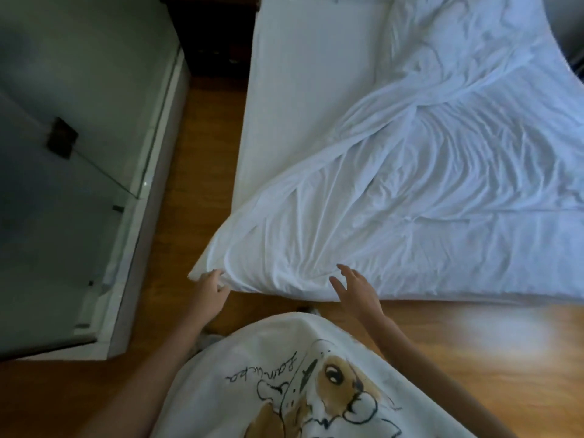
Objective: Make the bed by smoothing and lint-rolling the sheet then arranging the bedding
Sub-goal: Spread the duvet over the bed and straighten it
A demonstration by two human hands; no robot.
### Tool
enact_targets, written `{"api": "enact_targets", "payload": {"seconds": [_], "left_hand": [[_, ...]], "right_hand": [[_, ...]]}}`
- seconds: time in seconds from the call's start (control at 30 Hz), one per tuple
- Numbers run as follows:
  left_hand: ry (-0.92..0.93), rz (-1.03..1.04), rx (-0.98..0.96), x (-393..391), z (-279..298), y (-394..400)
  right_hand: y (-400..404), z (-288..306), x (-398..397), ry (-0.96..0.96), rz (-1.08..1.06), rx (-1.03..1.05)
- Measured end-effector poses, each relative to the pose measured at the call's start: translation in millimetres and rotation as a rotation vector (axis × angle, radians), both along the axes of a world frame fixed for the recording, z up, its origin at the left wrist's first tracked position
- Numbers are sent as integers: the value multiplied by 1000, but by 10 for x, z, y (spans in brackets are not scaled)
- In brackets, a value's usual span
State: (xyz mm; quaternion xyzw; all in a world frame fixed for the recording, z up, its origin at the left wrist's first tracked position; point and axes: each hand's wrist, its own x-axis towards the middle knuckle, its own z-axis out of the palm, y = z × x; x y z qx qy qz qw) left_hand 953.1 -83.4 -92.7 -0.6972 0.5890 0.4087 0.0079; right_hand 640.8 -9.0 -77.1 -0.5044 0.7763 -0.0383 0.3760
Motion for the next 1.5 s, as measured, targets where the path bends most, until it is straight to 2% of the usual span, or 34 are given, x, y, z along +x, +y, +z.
{"api": "enact_targets", "payload": {"seconds": [0.1,0.27,0.47,0.7,0.9,1.1,1.27,1.5], "left_hand": [[13,-52,-48,373,158,-188],[61,-165,-115,1268,398,-353],[141,-104,-78,2389,596,-346],[211,-83,-51,2867,598,-983],[222,-124,-94,2803,604,-2227],[169,-79,-81,2811,678,-3520],[169,-10,-37,2839,705,-4376],[166,-49,23,2656,535,-5669]], "right_hand": [[-149,85,501,-22,-66,-84],[-275,132,1568,-81,-119,-99],[-258,381,2743,-235,-304,-197],[-763,541,3161,-265,-402,-192],[-1761,311,3288,-243,-396,-134],[-3191,247,3473,-298,-370,-75],[-4375,275,3531,-349,-197,-63],[-5532,212,3529,-382,-302,-53]]}}
